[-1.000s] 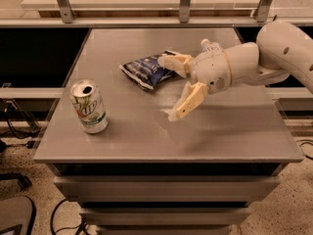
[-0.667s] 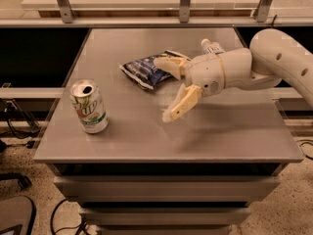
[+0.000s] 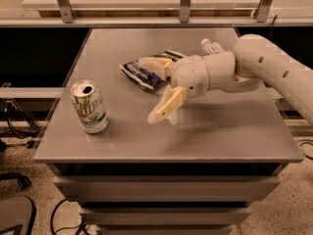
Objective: Knock 7up can over
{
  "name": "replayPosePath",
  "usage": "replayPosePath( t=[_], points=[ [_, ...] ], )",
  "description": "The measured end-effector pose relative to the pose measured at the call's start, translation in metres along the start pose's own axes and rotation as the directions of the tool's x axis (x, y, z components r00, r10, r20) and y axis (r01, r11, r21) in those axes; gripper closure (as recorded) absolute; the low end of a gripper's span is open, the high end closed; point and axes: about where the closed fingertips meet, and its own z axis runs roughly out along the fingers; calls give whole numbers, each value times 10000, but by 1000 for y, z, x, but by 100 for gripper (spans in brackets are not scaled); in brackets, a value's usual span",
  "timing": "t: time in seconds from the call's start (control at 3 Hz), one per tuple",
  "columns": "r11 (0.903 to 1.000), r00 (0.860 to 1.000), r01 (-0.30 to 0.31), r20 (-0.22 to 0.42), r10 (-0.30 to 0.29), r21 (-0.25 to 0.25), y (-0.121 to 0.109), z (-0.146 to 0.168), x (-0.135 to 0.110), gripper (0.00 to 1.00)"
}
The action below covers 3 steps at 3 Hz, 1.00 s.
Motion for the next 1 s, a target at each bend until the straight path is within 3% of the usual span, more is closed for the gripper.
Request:
replayPosePath(
  t=[1.0],
  points=[
    [9926,9982,232,568,-165,-1190,4,58,-6,0]
  ],
)
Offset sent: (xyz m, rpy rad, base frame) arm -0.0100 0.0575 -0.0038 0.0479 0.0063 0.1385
